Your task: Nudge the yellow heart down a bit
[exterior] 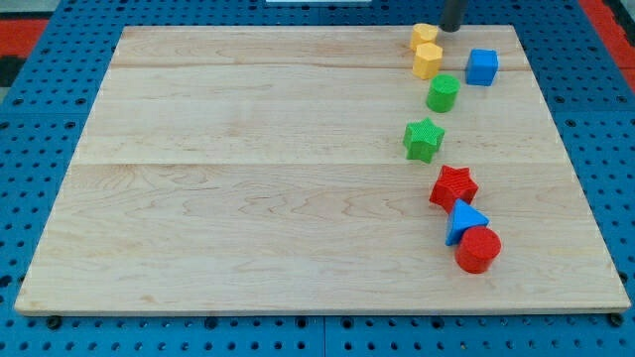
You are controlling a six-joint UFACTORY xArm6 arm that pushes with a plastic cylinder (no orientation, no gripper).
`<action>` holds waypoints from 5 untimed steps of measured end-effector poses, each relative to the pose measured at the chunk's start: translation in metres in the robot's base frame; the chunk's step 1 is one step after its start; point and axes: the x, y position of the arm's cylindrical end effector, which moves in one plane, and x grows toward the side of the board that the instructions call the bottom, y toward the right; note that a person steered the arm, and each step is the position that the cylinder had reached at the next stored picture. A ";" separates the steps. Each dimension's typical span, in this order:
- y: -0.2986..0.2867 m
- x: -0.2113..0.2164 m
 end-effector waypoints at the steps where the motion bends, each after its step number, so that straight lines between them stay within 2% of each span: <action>1: -0.004 -0.001; 2: -0.007 -0.002; 5: -0.078 0.000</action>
